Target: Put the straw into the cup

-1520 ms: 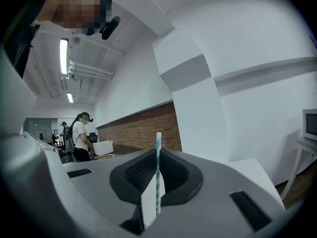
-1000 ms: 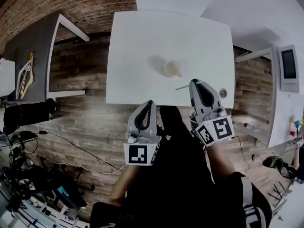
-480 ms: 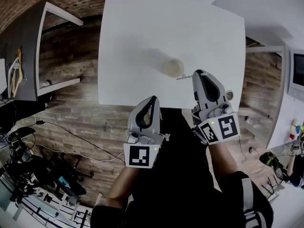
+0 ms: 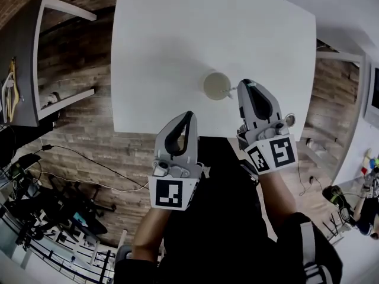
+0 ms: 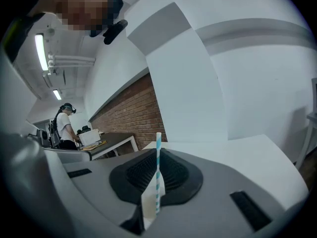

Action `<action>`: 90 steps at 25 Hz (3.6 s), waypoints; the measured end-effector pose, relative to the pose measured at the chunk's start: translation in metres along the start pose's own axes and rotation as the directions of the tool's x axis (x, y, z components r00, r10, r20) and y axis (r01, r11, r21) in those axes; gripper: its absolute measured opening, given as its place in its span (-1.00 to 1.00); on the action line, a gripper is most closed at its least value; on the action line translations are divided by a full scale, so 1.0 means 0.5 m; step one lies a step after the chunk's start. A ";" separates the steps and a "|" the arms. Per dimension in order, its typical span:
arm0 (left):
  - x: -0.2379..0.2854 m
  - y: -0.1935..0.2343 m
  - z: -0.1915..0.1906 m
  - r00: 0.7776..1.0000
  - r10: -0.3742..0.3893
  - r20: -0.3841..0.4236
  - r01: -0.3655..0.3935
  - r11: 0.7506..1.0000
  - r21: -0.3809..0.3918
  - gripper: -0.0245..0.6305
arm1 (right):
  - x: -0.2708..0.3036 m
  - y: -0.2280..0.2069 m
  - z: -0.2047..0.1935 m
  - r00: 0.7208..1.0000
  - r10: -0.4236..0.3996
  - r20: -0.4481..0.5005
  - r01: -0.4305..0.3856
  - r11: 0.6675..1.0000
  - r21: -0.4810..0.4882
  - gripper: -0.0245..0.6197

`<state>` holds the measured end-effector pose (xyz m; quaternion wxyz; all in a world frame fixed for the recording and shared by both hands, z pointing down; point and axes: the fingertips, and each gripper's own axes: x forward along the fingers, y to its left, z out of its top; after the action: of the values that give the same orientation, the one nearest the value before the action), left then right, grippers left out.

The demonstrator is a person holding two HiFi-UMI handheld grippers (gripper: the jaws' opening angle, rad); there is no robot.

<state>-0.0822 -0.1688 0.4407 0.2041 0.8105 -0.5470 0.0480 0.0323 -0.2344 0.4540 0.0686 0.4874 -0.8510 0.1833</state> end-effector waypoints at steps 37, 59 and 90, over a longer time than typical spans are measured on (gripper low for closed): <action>0.056 0.002 -0.042 0.999 0.016 -0.036 -0.015 1.000 0.010 -0.92 | 0.075 -0.066 -0.100 0.994 0.003 -0.106 0.001 0.999 0.037 -0.86; 0.053 -0.003 -0.048 0.999 0.019 -0.035 -0.019 1.000 -0.002 -0.92 | 0.075 -0.068 -0.116 0.992 0.023 -0.123 -0.016 0.998 0.057 -0.86; -0.227 -0.082 0.098 0.977 0.020 0.214 -0.043 0.994 0.101 -0.92 | -0.209 0.116 0.094 0.994 0.007 0.108 -0.008 1.000 0.014 -0.88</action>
<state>-0.0973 -0.0760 0.3502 0.1007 0.8118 -0.5752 -0.0069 0.0397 -0.1417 0.3653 0.0185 0.4939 -0.8539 0.1631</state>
